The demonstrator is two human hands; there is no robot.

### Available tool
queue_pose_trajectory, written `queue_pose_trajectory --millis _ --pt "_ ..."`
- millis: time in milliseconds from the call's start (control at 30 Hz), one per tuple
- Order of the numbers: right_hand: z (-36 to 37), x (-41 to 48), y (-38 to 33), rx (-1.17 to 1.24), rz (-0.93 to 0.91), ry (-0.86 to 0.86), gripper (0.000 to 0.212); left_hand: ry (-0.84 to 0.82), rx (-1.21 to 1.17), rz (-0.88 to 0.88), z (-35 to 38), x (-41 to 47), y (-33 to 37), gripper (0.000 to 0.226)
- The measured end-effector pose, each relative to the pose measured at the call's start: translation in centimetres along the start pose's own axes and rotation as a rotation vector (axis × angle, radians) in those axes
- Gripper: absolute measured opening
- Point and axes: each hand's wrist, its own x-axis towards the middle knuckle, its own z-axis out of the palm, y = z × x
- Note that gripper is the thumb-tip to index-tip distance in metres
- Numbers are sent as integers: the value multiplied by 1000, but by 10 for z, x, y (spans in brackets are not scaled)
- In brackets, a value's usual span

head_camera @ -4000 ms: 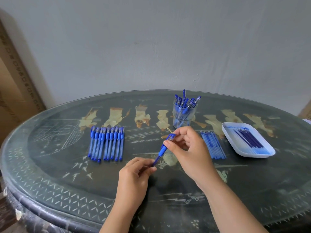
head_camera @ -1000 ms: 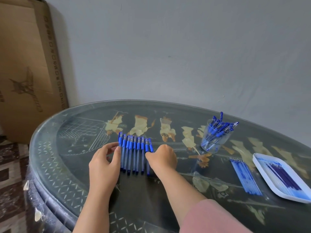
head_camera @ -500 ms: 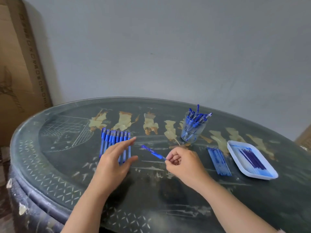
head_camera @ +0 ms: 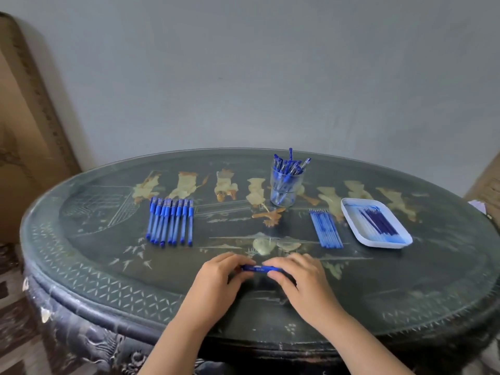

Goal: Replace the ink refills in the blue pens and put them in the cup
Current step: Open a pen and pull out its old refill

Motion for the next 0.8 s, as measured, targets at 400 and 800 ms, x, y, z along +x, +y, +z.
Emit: queue_pose_trajectory --millis 400,800 --pt "13 -1 5 -122 -74 121 21 -113 76 -11 5 4 -1 7" --pt "7 -1 6 -184 -77 294 24 -70 -138 -296 -11 8 2 29"
